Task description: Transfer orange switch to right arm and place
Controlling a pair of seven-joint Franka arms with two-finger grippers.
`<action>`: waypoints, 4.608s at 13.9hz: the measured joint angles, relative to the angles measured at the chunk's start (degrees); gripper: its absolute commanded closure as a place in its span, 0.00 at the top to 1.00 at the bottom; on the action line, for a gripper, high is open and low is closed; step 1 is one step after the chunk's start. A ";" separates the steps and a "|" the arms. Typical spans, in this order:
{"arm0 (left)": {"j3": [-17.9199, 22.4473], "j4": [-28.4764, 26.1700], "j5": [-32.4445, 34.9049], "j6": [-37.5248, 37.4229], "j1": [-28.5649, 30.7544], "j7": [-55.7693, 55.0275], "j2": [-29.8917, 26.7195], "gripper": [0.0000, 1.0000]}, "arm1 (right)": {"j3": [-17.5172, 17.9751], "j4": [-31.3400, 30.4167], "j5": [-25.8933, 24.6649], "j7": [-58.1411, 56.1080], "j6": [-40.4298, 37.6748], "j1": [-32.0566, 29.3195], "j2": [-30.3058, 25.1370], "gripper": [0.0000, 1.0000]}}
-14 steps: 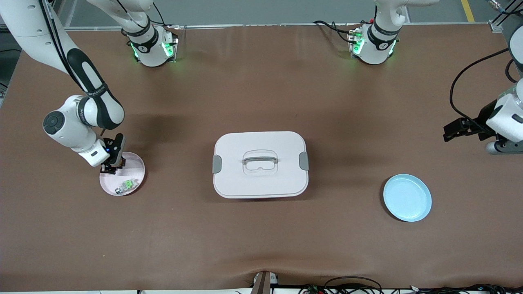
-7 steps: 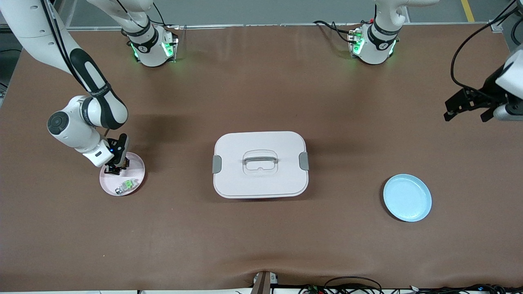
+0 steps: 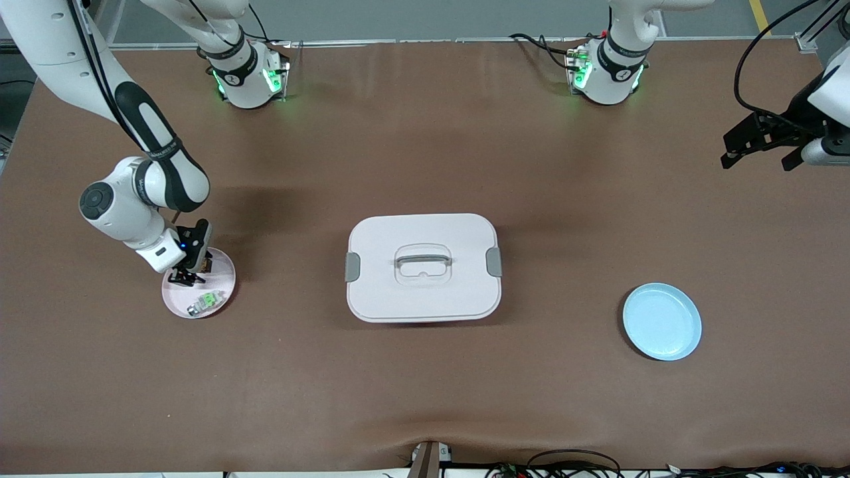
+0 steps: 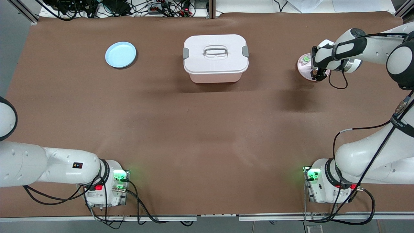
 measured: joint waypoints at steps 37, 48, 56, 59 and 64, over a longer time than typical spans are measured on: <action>-0.03 3.51 0.00 -4.55 -0.02 -3.31 3.96 1.00 | 0.36 48.98 -4.46 82.69 -73.62 1.55 -8.45 1.00; -0.02 3.53 0.00 -4.55 -0.02 -3.31 3.97 1.00 | 0.03 54.99 -4.77 84.36 -77.12 0.80 -12.23 1.00; -0.05 3.55 0.00 -4.55 -0.02 -3.31 3.97 1.00 | -0.29 55.65 -4.05 90.38 -83.83 -2.19 -13.10 1.00; -0.06 3.59 0.00 -4.55 -0.05 -3.31 3.97 1.00 | 0.09 55.69 -3.66 90.38 -84.86 -2.10 -15.26 1.00; -0.12 3.75 0.00 -4.55 -0.06 -3.31 3.98 1.00 | -12.81 55.06 -3.22 90.51 -83.90 11.75 -16.33 1.00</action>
